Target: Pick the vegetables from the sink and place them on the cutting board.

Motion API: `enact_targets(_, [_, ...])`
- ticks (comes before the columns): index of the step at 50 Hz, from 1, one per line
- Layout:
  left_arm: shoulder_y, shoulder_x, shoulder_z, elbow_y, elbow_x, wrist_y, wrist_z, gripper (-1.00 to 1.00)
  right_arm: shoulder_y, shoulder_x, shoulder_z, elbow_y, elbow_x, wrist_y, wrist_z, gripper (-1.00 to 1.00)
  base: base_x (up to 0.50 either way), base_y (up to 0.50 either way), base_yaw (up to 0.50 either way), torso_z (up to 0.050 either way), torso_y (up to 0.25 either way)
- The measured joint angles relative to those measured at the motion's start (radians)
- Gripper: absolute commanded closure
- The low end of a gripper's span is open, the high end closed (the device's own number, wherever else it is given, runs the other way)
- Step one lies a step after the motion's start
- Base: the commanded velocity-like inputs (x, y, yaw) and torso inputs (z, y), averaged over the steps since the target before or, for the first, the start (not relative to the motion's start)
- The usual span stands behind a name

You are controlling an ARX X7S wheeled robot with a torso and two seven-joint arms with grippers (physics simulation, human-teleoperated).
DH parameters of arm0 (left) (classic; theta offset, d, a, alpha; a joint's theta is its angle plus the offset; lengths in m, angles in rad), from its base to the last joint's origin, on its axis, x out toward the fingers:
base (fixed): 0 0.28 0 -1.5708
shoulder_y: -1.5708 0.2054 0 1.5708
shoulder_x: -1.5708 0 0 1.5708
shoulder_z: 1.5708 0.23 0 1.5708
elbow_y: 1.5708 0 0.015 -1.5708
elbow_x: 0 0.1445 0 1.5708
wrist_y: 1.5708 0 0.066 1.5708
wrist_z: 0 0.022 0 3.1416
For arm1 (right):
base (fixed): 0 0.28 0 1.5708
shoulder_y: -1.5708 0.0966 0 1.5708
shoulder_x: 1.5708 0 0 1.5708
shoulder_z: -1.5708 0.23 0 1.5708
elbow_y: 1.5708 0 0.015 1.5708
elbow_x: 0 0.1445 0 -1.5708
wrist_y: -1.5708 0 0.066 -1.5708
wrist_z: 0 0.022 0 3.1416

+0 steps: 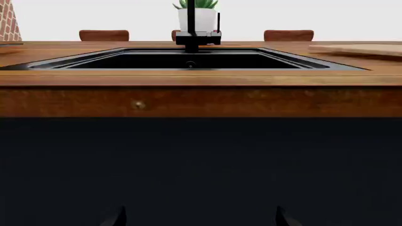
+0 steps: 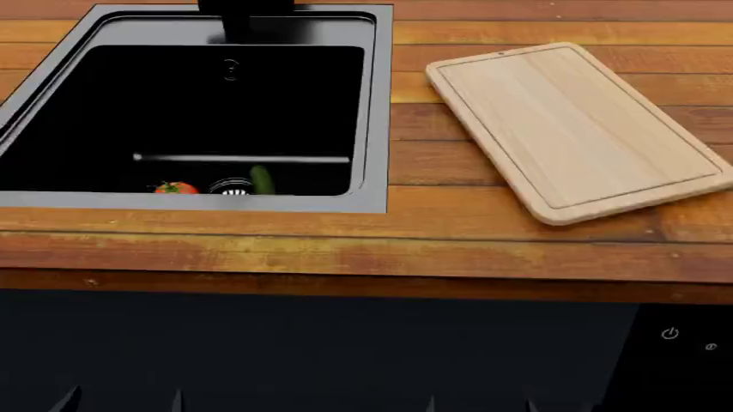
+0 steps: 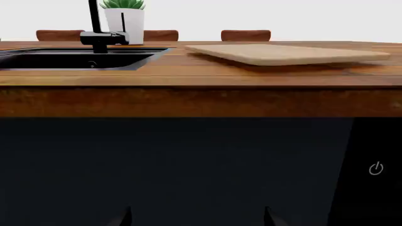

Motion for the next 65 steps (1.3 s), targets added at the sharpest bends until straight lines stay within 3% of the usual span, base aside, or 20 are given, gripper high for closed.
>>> enact_targets(23, [0.022,-0.047,0.061,0.031,0.015,-0.001,-0.067,-1.0,0.018,0.042,-0.053,0.021,0.047,0.009,0.058,-1.0,0.0,0.0,0.0,0.0,0.0])
enact_targets(58, [0.043,-0.112,0.122,0.053,-0.013,0.025,-0.141,-1.0,0.044,0.095,-0.133,0.028,0.07,0.007,0.145,-1.0,0.0,0.48,0.0,0.0,0.0])
enact_targets(65, [0.029,-0.153,0.168,0.206,0.077,-0.087,-0.131,-1.0,0.073,0.115,-0.151,-0.185,0.067,0.301,0.156,-1.0,0.0,0.0,0.0,0.05,-0.095])
